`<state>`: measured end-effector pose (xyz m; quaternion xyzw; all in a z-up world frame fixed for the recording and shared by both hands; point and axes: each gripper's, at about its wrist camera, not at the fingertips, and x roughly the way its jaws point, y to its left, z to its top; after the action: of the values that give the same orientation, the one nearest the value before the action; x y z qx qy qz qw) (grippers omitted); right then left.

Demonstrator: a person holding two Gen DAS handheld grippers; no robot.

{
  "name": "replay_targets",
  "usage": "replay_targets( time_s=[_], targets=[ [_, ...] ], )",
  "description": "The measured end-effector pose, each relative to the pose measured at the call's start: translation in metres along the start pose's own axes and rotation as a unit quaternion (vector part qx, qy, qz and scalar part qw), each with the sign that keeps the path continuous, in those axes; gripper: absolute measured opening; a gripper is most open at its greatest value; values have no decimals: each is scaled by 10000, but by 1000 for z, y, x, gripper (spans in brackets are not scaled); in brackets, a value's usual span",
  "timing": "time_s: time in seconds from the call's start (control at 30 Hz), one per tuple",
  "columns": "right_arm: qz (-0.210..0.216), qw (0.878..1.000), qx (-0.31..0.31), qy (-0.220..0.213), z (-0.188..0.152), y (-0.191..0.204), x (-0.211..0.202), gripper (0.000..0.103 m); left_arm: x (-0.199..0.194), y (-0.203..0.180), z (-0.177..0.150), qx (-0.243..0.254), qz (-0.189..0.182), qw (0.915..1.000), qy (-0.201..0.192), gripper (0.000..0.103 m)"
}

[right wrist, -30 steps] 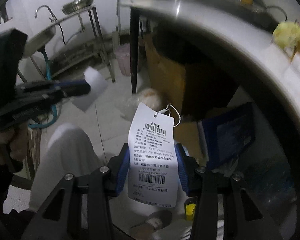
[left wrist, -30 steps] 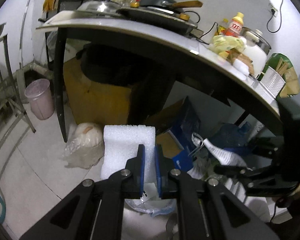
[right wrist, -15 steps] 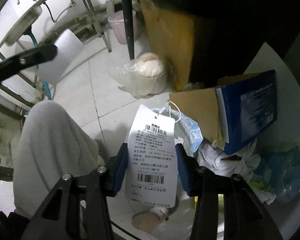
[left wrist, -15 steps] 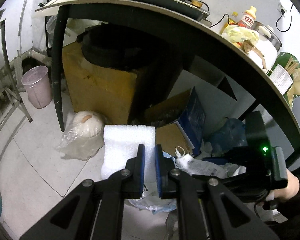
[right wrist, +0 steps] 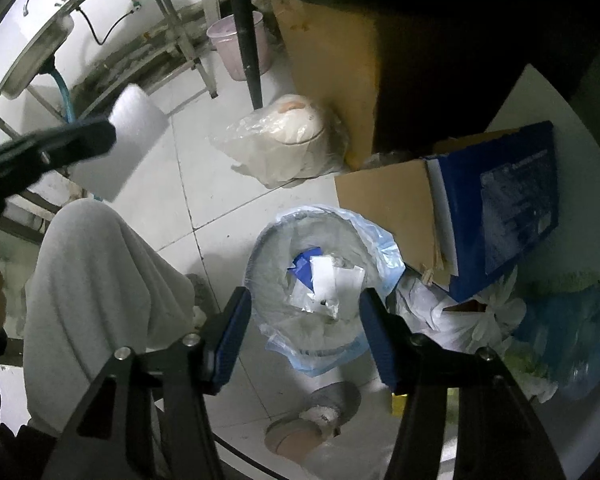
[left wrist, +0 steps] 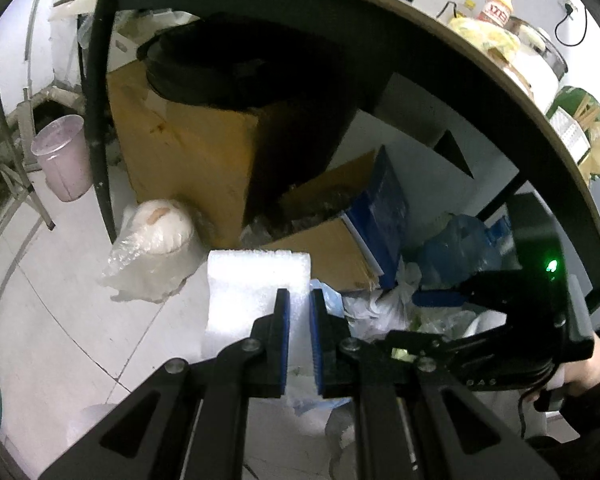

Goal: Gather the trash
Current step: 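Open the right tool over the bin to drop the blue tags, then open the left tool over the bin to drop the foam block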

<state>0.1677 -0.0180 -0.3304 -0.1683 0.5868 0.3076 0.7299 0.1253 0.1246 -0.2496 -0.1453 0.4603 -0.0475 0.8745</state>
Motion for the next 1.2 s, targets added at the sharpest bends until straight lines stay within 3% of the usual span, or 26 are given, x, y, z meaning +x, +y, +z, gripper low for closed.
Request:
replay_targets(
  time_s=[0.7, 0.73, 0.87, 1.2],
  targets=[
    [-122, 9970, 760, -37, -50, -59, -15, 54, 92, -51, -15, 161, -93, 9946, 1019, 9],
    [-132, 9967, 796, -33, -52, -62, -16, 54, 96, -52, -15, 156, -73, 9943, 1057, 12],
    [-152, 9959, 884, -67, -56, -68, -21, 54, 102, -54, -14, 71, -82, 9938, 1109, 43],
    [-163, 9957, 889, -197, -56, -62, -33, 54, 79, -51, -9, 39, -28, 9958, 919, 44]
  ],
)
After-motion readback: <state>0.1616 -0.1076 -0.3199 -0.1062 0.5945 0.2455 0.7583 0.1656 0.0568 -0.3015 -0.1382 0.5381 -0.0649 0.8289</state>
